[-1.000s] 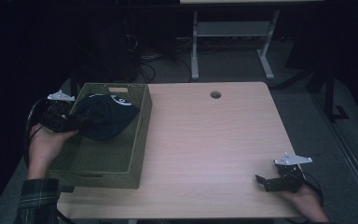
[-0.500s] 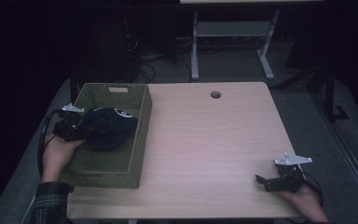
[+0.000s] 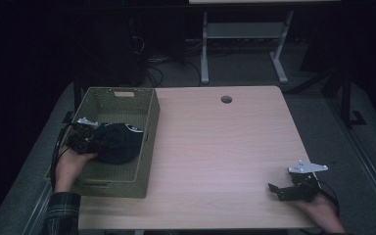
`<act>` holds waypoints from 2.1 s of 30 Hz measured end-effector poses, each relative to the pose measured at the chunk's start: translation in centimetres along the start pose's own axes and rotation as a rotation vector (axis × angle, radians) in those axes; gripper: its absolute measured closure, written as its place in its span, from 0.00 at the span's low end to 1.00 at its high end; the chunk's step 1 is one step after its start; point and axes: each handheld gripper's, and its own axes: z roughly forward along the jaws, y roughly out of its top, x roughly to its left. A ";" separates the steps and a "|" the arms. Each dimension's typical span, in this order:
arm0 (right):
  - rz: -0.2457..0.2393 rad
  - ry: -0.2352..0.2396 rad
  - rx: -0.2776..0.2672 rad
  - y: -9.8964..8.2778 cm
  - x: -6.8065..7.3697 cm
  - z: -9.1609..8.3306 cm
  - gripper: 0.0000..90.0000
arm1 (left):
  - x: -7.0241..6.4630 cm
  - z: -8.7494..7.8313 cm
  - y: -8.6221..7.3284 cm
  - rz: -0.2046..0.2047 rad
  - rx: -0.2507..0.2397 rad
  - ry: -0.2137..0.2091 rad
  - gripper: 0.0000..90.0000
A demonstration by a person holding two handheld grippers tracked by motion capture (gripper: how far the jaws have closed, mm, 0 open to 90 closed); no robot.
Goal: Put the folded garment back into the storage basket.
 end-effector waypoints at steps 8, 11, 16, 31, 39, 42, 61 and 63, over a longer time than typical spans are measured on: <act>0.000 0.000 0.000 0.0 0.0 0.0 0.03 | 0.1 0.1 0.0 0.003 0.009 -0.009 0.69; 0.000 0.000 0.000 0.0 0.0 0.0 0.03 | 0.2 -0.2 0.0 -0.012 -0.004 -0.031 0.58; 0.000 0.000 0.000 0.0 0.0 0.0 0.03 | -0.1 -1.1 0.4 -0.022 -0.053 -0.046 0.43; 0.000 0.000 0.000 0.0 0.0 0.0 0.03 | -2.8 -3.4 2.8 -0.003 -0.150 -0.064 0.19; 0.000 0.000 0.000 0.0 0.0 0.0 0.03 | -5.0 -4.1 4.2 0.027 -0.206 -0.114 0.19; -0.001 0.000 0.000 0.0 0.0 0.0 0.03 | -5.9 -4.0 4.7 0.038 -0.223 -0.134 0.19; 0.000 0.000 0.000 0.0 0.0 0.0 0.03 | -12.3 -2.0 8.0 0.131 -0.260 -0.251 0.19; 0.000 0.000 0.000 0.0 0.0 0.0 0.03 | -13.0 -1.6 8.2 0.140 -0.258 -0.261 0.19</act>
